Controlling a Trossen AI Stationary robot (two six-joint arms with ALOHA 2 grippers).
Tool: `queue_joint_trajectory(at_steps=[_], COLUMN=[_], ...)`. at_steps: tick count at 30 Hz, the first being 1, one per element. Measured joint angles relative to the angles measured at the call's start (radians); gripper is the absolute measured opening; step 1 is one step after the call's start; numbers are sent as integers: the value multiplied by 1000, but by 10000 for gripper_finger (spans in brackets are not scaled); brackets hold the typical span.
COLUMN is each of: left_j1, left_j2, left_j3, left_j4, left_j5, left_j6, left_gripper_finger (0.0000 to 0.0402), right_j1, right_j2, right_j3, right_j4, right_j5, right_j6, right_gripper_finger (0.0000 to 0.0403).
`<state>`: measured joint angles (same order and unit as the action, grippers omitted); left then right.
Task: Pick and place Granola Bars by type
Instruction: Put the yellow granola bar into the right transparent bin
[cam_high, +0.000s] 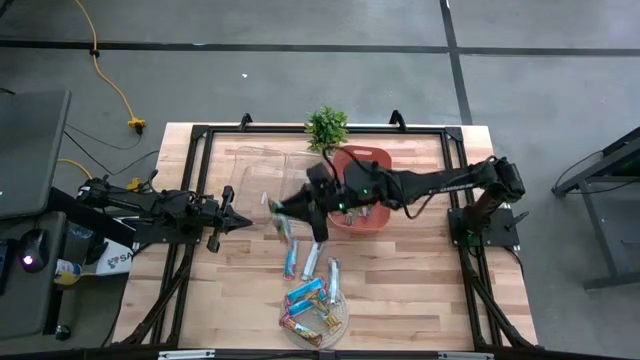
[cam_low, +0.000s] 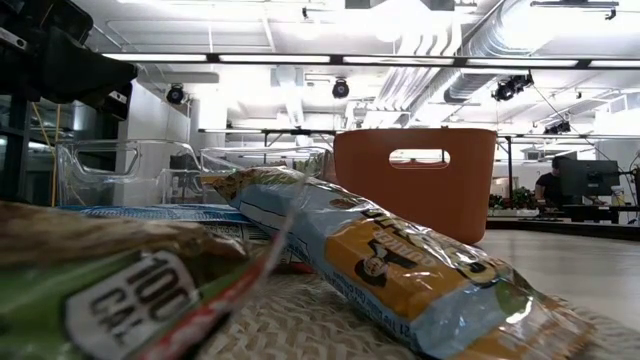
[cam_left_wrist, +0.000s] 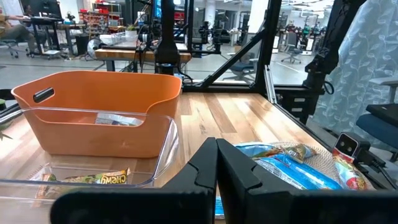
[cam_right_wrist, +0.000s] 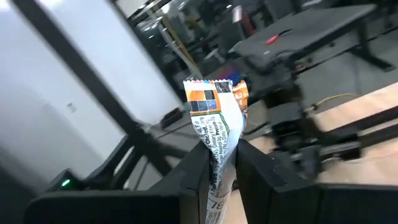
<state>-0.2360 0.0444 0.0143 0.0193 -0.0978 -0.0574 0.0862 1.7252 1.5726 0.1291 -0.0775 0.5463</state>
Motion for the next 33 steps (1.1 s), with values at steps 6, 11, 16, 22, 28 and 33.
queue_joint_trajectory(at_steps=[6,11,16,22,28,33], left_j1=[0,0,0,0,0,0], left_j2=[0,0,0,0,0,0], left_j3=[0,0,0,0,0,0], left_j4=[0,0,0,0,0,0], left_j5=[0,0,0,0,0,0], left_j6=[0,0,0,0,0,0], left_gripper_finger=[1,1,1,1,1,1], right_j1=[-112,-201,-269,-304,-298,-292], right_j2=[0,0,11,64,148,185], right_j3=[0,0,0,0,-1,-1], right_j4=[-113,-329,-469,-521,-507,-485], right_j5=[43,156,209,220,217,216], right_j6=[24,66,82,145,212,263], right_gripper_finger=[57,57,57,57,57,57])
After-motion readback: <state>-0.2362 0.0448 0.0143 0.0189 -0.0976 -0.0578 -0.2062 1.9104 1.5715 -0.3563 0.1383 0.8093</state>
